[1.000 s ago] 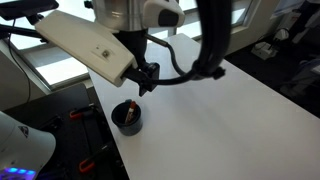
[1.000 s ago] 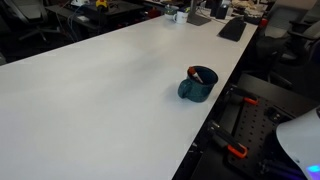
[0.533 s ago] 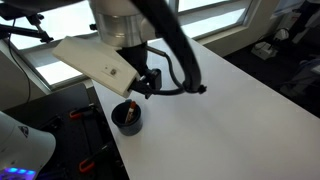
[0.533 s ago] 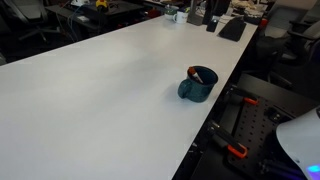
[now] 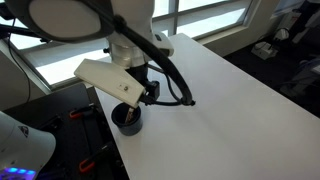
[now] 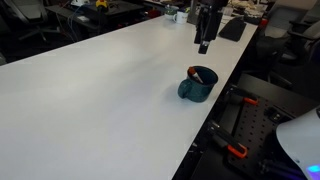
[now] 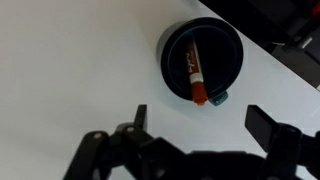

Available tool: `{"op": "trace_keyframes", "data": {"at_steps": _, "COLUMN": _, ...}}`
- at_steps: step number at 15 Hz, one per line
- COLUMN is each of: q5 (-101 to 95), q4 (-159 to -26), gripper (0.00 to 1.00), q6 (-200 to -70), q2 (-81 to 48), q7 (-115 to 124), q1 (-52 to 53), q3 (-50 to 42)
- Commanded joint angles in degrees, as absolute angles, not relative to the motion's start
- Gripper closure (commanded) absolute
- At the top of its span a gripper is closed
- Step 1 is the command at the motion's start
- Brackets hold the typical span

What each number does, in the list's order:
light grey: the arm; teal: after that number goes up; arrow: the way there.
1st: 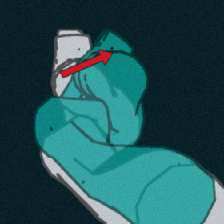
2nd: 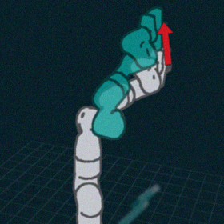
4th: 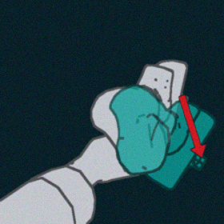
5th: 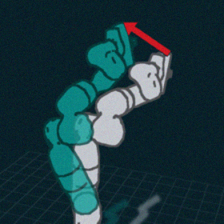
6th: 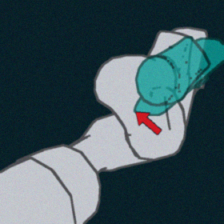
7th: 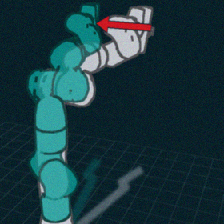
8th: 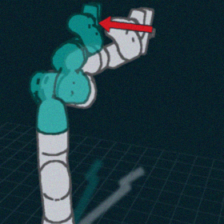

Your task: Take the marker out of the mug

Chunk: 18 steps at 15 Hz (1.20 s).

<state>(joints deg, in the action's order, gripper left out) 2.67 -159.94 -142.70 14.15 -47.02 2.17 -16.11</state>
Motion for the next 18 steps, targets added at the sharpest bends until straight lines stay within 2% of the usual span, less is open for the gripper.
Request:
{"op": "trace_keyframes", "data": {"at_steps": 1, "q5": 4.86, "q4": -159.93, "gripper": 0.0, "q6": -145.96, "q2": 8.75, "q7": -48.69, "q1": 1.7, "q3": -14.16}}
{"op": "trace_keyframes", "data": {"at_steps": 5, "q5": 5.28, "q4": -159.81, "gripper": 0.0, "q6": -146.93, "q2": 4.68, "q7": -48.46, "q1": 0.72, "q3": -12.08}}
{"op": "trace_keyframes", "data": {"at_steps": 6, "q5": 5.25, "q4": -159.73, "gripper": 0.05, "q6": -147.02, "q2": 3.9, "q7": -48.39, "q1": 0.41, "q3": -11.65}}
{"op": "trace_keyframes", "data": {"at_steps": 7, "q5": 5.41, "q4": -159.68, "gripper": 0.28, "q6": -146.93, "q2": 3.29, "q7": -48.58, "q1": 0.1, "q3": -11.23}}
{"op": "trace_keyframes", "data": {"at_steps": 9, "q5": 5.37, "q4": -159.62, "gripper": 0.32, "q6": -146.86, "q2": 2.36, "q7": -48.56, "q1": -0.67, "q3": -10.43}}
{"op": "trace_keyframes", "data": {"at_steps": 15, "q5": 4.84, "q4": -159.13, "gripper": 0.8, "q6": -146.5, "q2": 1.56, "q7": -48.29, "q1": -2.68, "q3": -9.55}}
{"op": "trace_keyframes", "data": {"at_steps": 18, "q5": 4.69, "q4": -159.11, "gripper": 0.99, "q6": -146.47, "q2": 1.49, "q7": -48.0, "q1": -3.28, "q3": -9.58}}
